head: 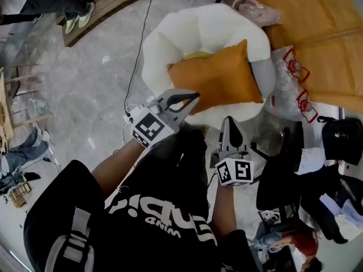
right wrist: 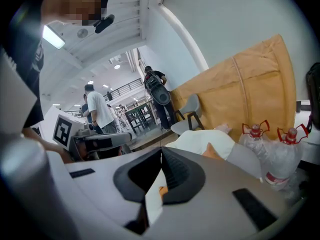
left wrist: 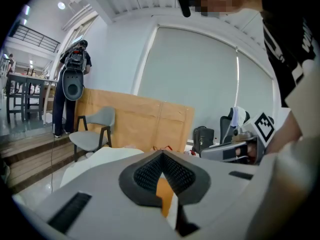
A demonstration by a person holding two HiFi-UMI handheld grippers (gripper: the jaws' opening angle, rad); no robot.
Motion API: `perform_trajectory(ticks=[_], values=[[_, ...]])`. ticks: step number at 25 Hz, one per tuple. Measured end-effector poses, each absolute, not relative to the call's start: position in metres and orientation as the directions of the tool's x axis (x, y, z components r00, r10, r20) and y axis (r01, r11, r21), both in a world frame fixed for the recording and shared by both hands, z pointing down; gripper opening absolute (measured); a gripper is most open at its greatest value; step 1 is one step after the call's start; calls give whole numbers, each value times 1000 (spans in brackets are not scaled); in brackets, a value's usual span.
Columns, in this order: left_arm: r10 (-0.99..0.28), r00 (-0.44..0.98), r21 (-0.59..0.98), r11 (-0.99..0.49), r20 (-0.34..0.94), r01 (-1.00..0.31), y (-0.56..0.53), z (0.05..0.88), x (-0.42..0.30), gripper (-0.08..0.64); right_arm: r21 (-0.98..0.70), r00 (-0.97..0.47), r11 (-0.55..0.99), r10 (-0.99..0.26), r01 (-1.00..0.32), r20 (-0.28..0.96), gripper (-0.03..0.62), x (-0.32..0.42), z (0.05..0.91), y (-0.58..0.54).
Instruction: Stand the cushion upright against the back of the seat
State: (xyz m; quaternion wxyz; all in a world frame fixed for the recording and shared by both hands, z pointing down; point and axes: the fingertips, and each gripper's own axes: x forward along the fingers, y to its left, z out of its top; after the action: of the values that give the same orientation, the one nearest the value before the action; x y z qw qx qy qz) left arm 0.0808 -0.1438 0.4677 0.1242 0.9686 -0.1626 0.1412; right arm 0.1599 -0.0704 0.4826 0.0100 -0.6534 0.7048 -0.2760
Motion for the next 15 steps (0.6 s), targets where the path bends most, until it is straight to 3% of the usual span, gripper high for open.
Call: perform_trajectory(ticks=[15], values=[[-228,853,250,-892,470,-377,-172,639,104,6,-439,-189,-26,-878,-898,440,21,179,629,-90]])
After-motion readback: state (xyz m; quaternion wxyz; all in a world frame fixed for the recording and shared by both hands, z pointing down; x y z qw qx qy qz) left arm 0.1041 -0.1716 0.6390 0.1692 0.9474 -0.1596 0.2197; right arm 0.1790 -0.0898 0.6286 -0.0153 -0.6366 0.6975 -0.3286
